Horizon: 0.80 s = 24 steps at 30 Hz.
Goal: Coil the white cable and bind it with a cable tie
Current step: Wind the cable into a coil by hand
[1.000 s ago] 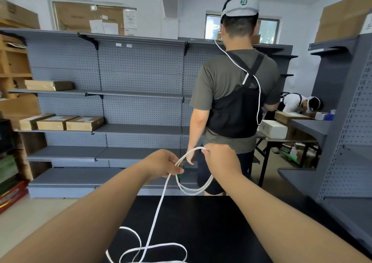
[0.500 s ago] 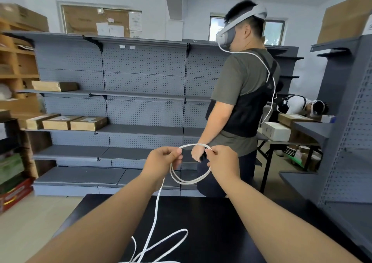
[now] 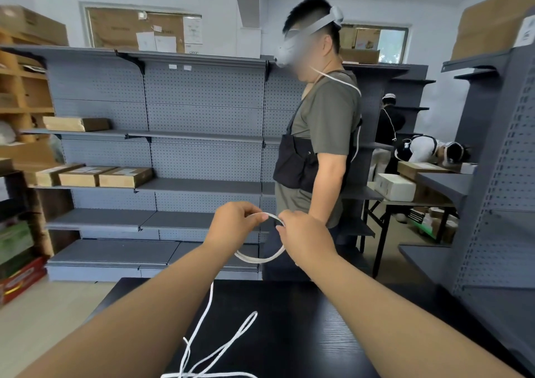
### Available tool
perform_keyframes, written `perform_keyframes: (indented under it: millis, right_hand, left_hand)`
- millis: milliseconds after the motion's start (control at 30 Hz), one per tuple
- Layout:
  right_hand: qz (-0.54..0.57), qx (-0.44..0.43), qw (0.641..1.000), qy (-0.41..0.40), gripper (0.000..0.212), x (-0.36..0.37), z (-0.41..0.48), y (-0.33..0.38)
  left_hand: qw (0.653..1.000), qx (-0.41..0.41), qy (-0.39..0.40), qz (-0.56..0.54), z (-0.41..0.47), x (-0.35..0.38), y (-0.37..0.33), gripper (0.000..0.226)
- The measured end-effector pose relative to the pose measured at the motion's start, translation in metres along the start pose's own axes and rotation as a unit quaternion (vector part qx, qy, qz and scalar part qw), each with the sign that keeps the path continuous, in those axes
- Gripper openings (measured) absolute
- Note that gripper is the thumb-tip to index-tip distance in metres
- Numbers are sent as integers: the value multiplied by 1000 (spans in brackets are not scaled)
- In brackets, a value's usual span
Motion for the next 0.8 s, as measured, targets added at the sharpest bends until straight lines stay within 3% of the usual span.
perform_keyframes:
  millis: [200,467,600,800]
  right_hand:
    - [-38,-39,998,-13,27,4,-3,8]
    - [-49,-56,997,-23,27,6,-3,16]
    - [-34,-29,999,-25,22,10,0,20]
    - [108,92,990,-30,24,9,4,15]
  left_hand:
    - [996,31,54,70,2,-3,0,15]
    - [995,20,94,27,0,-12,8,15]
    - [994,-3,102,-33,-2,-13,17,11]
    - [979,-66,59,-186,-7,-19,27,11]
Point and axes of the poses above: each hand's wrist, its own z-axis towards the middle knuckle, its own x-axis out of the palm, y = z × x, the point moved 1 cm from there along z, towards the middle knuckle, and after that the axes turned 8 degrees about x, right-handed, at the moved point
